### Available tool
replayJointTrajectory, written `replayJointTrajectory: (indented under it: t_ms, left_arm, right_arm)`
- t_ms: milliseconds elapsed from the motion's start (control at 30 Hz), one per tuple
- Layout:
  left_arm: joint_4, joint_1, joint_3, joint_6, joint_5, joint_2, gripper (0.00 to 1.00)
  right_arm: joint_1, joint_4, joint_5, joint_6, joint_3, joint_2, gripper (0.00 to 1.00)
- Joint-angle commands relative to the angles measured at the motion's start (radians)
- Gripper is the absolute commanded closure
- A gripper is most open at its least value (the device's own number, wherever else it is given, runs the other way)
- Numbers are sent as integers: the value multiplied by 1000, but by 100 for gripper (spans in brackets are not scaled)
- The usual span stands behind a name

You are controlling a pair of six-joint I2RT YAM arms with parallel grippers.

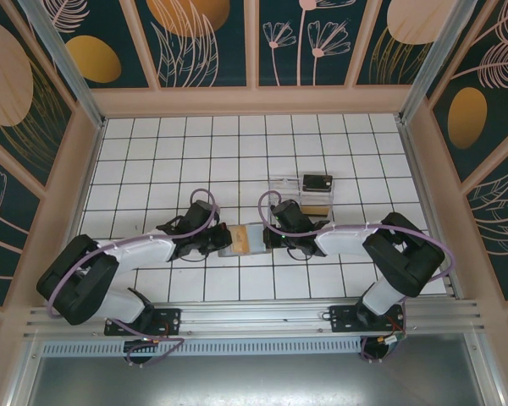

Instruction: Take the credit cards out of the card holder

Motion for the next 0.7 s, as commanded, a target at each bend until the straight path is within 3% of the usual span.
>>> replayJointTrajectory:
  t_ms: [0, 400, 533, 667]
  left_arm:
    - [-92, 10, -6, 28, -31, -55, 100]
    - [-248, 16, 69, 61, -104, -186, 100]
    - [-193, 16, 89, 76, -89, -216, 100]
    - [-54, 22, 103, 102, -26, -208, 100]
  right_arm:
    - [-3, -66, 13, -2, 7, 28, 90]
    - [-4, -112, 78, -41, 28, -69, 88]
    - [-11, -118, 136, -80, 22, -182, 86]
    - [-62, 38, 32, -140, -83, -354, 79]
